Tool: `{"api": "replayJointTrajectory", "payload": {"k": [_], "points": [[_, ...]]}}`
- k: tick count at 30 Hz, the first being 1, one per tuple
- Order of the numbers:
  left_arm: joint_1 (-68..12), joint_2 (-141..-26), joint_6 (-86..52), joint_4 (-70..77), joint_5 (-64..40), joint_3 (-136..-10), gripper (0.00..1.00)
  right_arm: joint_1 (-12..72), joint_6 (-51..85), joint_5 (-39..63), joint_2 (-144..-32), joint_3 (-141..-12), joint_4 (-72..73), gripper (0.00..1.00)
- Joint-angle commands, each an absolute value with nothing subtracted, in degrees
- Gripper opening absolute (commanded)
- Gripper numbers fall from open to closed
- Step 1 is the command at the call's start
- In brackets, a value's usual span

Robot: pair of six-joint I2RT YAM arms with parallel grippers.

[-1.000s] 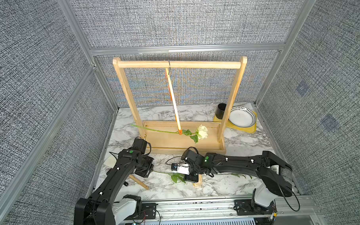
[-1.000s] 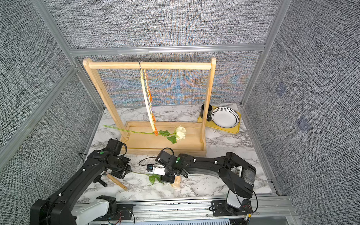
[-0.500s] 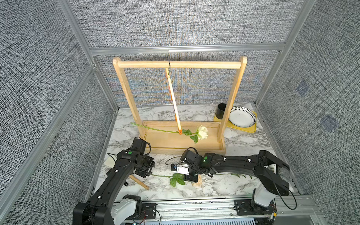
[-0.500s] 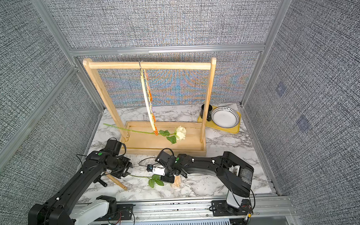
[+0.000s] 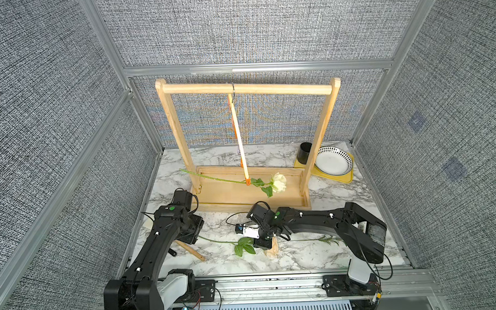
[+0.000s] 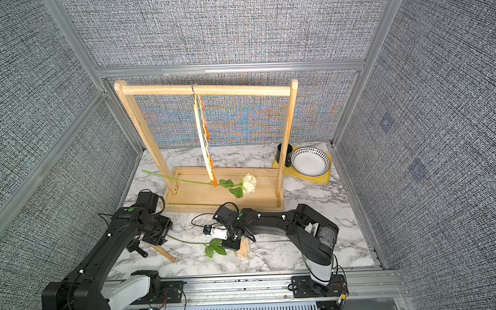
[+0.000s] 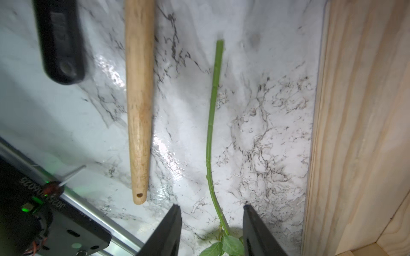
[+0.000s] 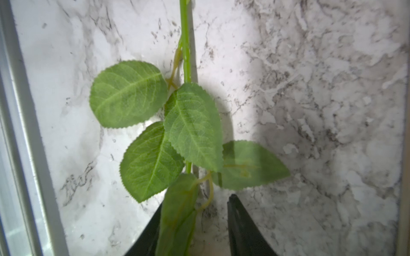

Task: Dry the flowers on a clothes hanger
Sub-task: Pick up the flower at the center of the board.

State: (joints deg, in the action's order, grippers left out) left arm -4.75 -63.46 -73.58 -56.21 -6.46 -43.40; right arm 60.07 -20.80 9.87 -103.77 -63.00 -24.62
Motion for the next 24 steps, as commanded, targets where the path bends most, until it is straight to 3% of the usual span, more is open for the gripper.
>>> {"api": "replayJointTrajectory", "payload": {"k": [1, 17, 24], "points": [[-3.33, -63.03, -70.71, -58.36, -4.75, -43.72, 0.5, 60.12, -21.36, 11.16, -104.14, -62.95, -26.59, 0.39], [-2.37, -62.63, -67.11, -57.72, -5.44, -43.16, 0.53, 60.73, -21.35, 9.0, -100.02, -59.74, -24.79, 0.14], [-2.29, -60.76, -59.68, -51.91, -10.97, -42.64, 0.55, 60.82, -20.96, 8.96, -92.91, -55.03, -23.55, 0.11]]}}
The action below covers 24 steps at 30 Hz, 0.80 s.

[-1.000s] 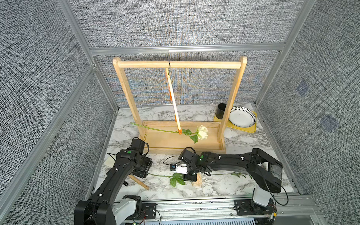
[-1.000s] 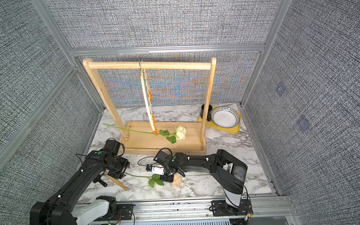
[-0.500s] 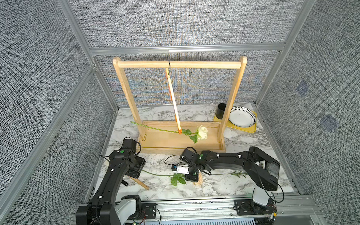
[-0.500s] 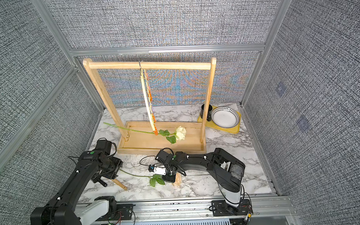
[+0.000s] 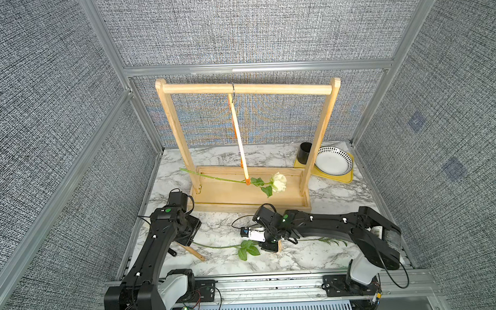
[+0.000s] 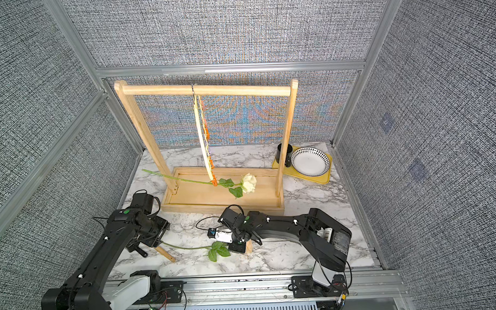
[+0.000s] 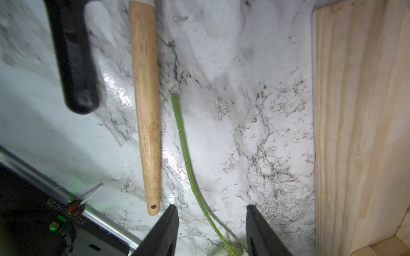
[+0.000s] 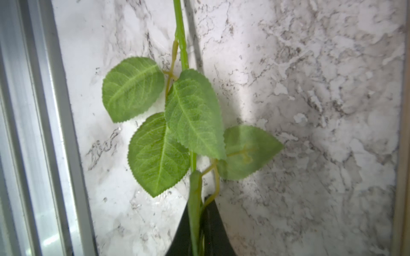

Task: Dry the flowers on a clothes hanger
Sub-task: Pick up the flower at the center of the board.

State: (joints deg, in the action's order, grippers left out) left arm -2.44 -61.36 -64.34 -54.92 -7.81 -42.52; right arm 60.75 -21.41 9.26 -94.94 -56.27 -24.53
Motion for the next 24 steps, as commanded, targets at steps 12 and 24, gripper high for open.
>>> {"api": "replayJointTrajectory", "payload": {"k": [12, 24], "points": [[-2.33, -46.6, -46.77, -69.98, 2.58, -62.23, 0.87, 63.22, -19.08, 10.27, -72.82, -43.16, -15.51, 0.12], [-2.54, -43.51, -35.5, -76.0, 28.12, -96.74, 1.0, 68.14, -21.95, 9.11, -63.94, -40.62, -8.37, 0.11]]}}
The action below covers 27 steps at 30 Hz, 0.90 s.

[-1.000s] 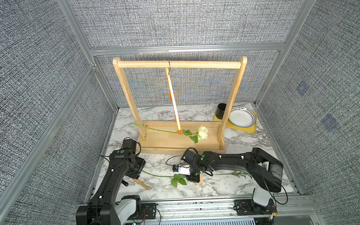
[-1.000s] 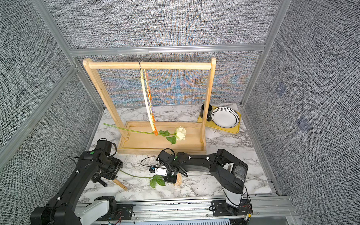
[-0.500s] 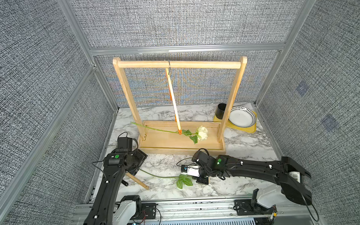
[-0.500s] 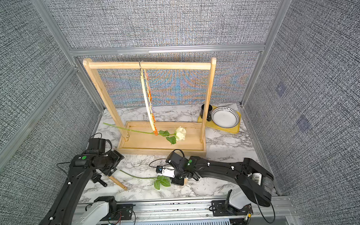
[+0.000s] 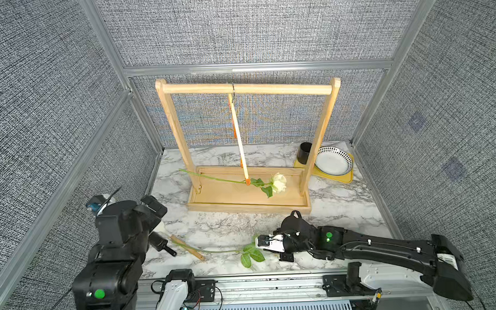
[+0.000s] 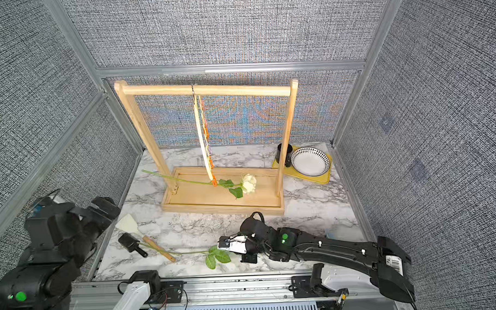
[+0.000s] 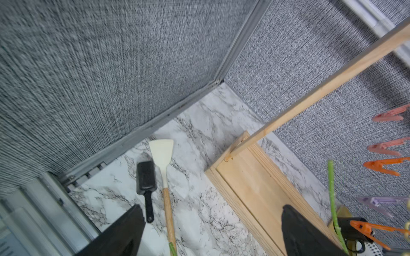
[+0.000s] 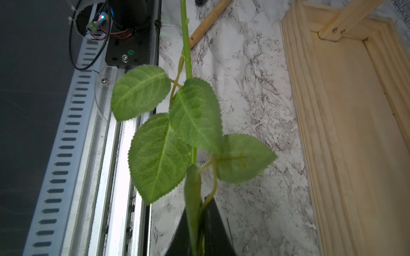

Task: Dry the flowers on a clothes hanger
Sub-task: Pick up the flower at the center of the board.

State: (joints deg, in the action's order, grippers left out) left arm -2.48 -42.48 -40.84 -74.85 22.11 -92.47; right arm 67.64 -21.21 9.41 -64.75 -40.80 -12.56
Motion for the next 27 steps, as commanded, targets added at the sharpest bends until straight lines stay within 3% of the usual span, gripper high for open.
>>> {"api": "replayJointTrajectory", "payload": {"k": [1, 7, 12, 16, 27], "points": [[-2.75, -44.1, -34.69, -76.01, 28.66, -99.18, 0.99, 68.12, -21.81, 8.88, -63.66, -40.58, -7.9, 0.11], [-3.75, -46.07, -29.63, -71.09, 24.46, -106.48, 1.0, 68.36, -21.58, 8.32, -61.85, -40.84, -5.8, 0.11], [-7.17, -46.23, -20.22, -58.04, -5.85, -102.28, 0.99, 68.31, -18.07, 7.95, -59.49, -41.52, -0.34, 0.11], [-8.5, -48.25, -20.85, -49.26, -29.0, -100.85, 1.0, 67.53, -16.3, 7.27, -56.98, -42.32, 2.59, 0.11], [-11.29, -51.38, -24.97, -35.55, -51.18, -104.23, 0.99, 63.43, -9.34, 0.32, -47.61, -40.78, 11.78, 0.11]]}}
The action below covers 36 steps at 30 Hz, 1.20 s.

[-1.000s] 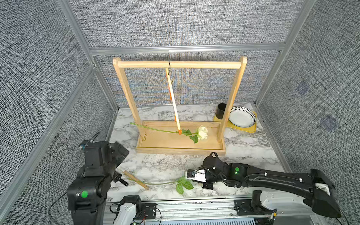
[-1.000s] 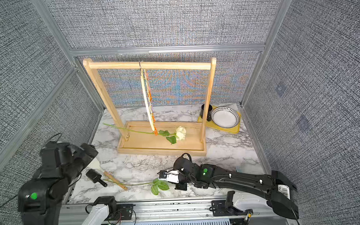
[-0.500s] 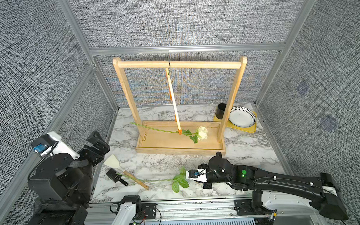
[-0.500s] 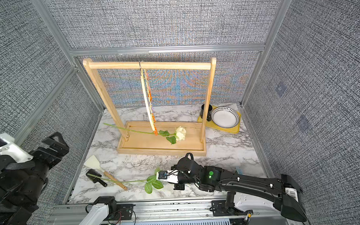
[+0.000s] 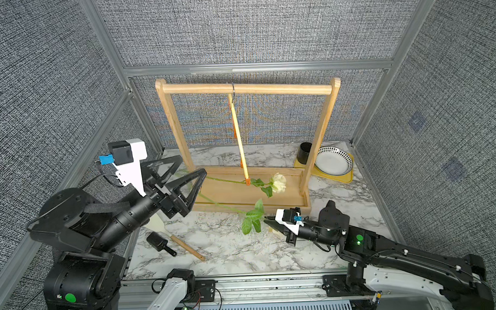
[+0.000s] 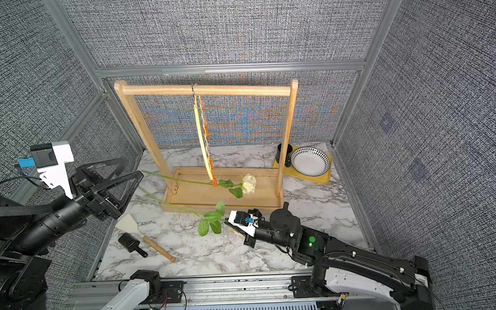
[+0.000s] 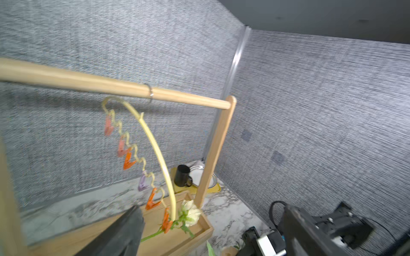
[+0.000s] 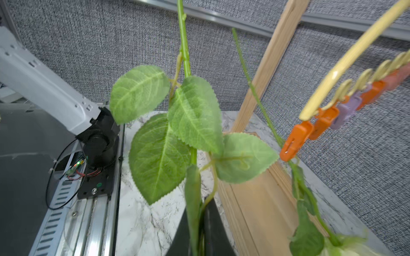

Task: Dry the flowers on a clothes hanger
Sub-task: Pick up the flower at the center of the board.

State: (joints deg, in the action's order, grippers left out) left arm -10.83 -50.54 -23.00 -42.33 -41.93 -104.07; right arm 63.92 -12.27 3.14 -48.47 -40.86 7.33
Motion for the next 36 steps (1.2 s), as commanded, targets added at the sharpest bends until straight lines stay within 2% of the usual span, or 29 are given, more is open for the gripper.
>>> {"api": "replayJointTrajectory", "payload": {"k": [1, 6, 16, 23, 28, 32, 34, 36], "points": [[-11.54, -51.58, -25.69, -34.19, -52.43, -104.2, 1.0, 63.21, -9.13, 0.11, -47.26, -40.74, 12.28, 0.11], [-12.04, -52.51, -27.16, -31.69, -53.56, -102.73, 1.0, 63.02, -8.37, -0.53, -45.55, -40.0, 17.45, 0.11], [-12.46, -53.77, -29.31, -23.68, -58.71, -91.13, 0.97, 62.49, -9.15, -2.81, -47.2, -42.08, 24.97, 0.11], [-16.92, -55.94, -31.66, -17.14, -61.9, -86.71, 0.85, 62.05, -7.45, -2.0, -50.52, -45.35, 25.25, 0.11], [-22.79, -58.48, -28.52, -17.16, -59.87, -86.22, 0.81, 61.7, -6.29, -0.31, -52.58, -47.87, 25.13, 0.11], [-24.8, -60.43, -27.1, -17.25, -58.36, -86.55, 0.69, 61.52, -5.35, 0.55, -53.43, -47.99, 25.75, 0.11], [-25.51, -61.0, -26.48, -17.23, -58.17, -87.04, 0.57, 61.37, -5.07, 0.79, -53.61, -47.82, 25.92, 0.11], [-25.84, -61.59, -26.04, -17.31, -58.17, -87.35, 0.48, 61.13, -4.58, 0.7, -53.61, -47.59, 26.34, 0.11]]}}
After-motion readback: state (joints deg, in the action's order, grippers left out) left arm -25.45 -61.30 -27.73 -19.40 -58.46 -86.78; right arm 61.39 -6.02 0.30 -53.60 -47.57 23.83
